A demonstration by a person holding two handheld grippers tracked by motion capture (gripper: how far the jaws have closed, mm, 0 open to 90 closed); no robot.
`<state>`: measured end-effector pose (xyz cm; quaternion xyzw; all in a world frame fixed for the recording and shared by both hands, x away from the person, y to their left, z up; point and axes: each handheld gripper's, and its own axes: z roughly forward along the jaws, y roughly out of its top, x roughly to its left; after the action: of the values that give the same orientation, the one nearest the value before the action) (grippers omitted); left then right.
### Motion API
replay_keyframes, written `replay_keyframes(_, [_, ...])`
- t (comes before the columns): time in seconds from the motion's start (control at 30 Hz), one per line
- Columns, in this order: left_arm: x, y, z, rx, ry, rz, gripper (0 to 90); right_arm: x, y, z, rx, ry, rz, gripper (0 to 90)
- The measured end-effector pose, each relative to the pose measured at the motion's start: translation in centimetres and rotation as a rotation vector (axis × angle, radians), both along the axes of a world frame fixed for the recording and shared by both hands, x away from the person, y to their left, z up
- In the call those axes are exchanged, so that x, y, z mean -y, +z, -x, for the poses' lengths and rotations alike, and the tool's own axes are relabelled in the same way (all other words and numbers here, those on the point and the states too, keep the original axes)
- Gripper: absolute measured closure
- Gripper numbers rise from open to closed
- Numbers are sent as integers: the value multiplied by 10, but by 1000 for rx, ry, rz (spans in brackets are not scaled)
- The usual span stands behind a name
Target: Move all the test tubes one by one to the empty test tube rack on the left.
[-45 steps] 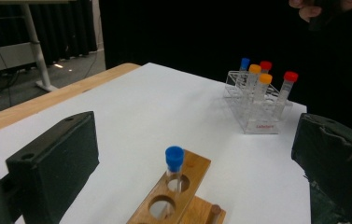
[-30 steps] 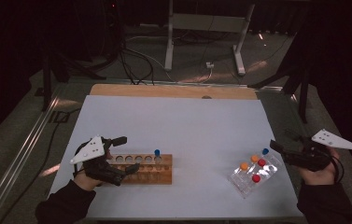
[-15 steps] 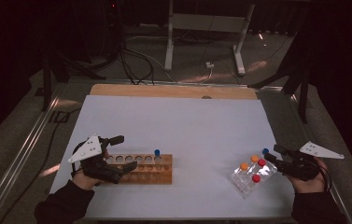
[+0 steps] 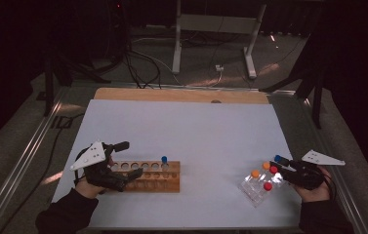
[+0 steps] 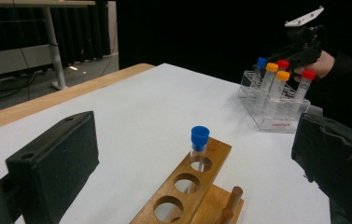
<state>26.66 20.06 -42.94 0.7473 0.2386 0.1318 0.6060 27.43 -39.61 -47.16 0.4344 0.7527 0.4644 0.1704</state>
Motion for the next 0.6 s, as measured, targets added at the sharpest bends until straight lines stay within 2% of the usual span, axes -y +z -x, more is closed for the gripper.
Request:
replay_keyframes(0.3, [0, 0, 0, -1, -5, 3, 16, 0, 0, 0, -1, 4, 28, 749])
replay_keyframes(0.43, [0, 0, 0, 1, -5, 1, 16, -3, 3, -1, 6, 8, 60, 761])
replay_keyframes(0.6, [0, 0, 0, -1, -6, 2, 16, -2, 9, 0, 25, 9, 59, 764])
